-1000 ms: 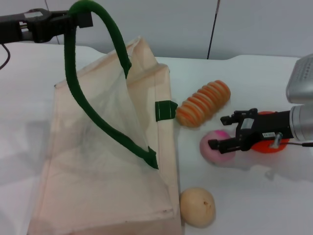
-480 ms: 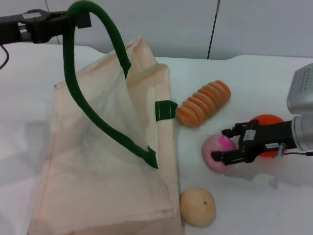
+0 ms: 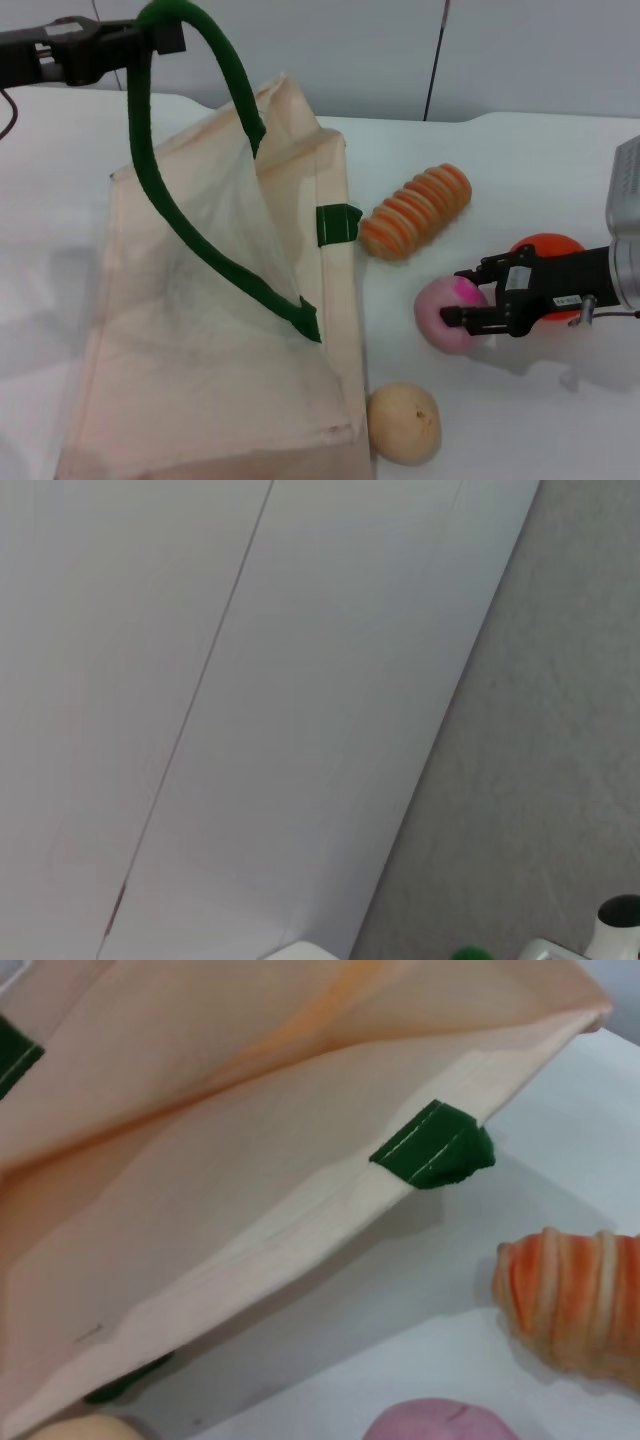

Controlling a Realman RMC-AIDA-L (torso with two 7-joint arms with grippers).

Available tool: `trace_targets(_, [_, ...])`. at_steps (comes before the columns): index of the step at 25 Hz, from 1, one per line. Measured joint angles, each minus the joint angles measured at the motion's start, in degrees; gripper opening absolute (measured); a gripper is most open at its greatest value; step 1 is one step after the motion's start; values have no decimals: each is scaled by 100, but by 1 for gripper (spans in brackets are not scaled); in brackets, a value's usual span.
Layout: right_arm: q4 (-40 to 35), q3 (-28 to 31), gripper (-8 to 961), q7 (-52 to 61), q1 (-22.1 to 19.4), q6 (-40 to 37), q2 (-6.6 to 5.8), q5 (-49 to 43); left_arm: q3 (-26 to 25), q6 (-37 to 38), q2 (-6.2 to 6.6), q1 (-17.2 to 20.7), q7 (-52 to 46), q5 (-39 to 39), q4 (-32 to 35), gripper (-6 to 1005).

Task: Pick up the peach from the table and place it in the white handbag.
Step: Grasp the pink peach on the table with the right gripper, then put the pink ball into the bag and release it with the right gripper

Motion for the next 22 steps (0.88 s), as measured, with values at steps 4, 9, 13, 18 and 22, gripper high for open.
trace_targets(4, [-10,20,564,-83,1,173,-2,9,0,2,-4,10,0,-51,0,130])
trace_targets(9, [-126,53,527,-302,-61,556,-25,289,5,8,-7,18,0,-54,0,131])
trace_targets(13, [-275,53,509,-363,-173,691,-30,611,9,17,-9,9,0,-45,17,132])
trace_targets(18, [-365,38,482,-605,-256,1185,-94,1250,10,27,-12,-30,0,-23,34,133])
trace_targets(22, [-374,-30,461,-695,-73,1506,-59,1399,10,34,-20,-72,0,-9,43,134])
